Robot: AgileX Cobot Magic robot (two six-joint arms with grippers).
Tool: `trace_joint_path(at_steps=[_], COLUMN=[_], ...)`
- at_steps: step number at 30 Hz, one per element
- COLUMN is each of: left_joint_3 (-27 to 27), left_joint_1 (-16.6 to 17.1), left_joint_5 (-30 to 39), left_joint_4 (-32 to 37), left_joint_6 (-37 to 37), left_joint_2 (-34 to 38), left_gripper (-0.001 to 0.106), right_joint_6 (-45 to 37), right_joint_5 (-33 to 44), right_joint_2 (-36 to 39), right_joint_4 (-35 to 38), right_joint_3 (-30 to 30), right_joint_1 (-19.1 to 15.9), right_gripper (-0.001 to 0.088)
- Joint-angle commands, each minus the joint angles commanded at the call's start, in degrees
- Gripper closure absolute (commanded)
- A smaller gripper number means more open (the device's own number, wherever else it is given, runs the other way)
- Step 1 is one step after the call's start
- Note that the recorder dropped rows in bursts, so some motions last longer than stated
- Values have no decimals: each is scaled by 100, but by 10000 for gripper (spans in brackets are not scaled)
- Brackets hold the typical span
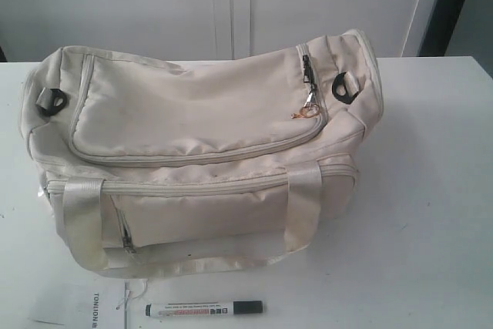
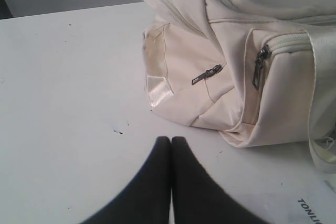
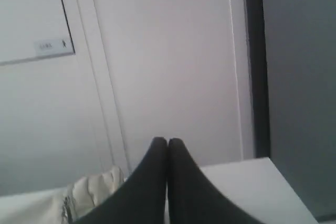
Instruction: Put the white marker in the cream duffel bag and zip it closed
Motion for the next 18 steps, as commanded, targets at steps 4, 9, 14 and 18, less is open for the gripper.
trace_joint_path(at_steps=[4, 9, 14, 18], left_joint_3=[0, 0, 0, 0], left_joint_1=[0, 0, 0, 0], left_joint_5=[0, 0, 0, 0], left_joint_4=[0, 0, 0, 0], left_joint_6=[0, 0, 0, 0], left_joint_2=[0, 0, 0, 0], left_gripper=[1053, 1053, 1053, 1053], right_joint_6=[-740, -1962, -3036, -3751], right_joint_5=[954, 1813, 2139, 2197], right_joint_2=[701, 1483, 2182, 2626], right_joint_4=[285, 1273, 2474, 3348], right_joint_3=[-585, -1161, -1563, -1792], right_joint_1=[0, 0, 0, 0], right_gripper=[868, 868, 868, 868])
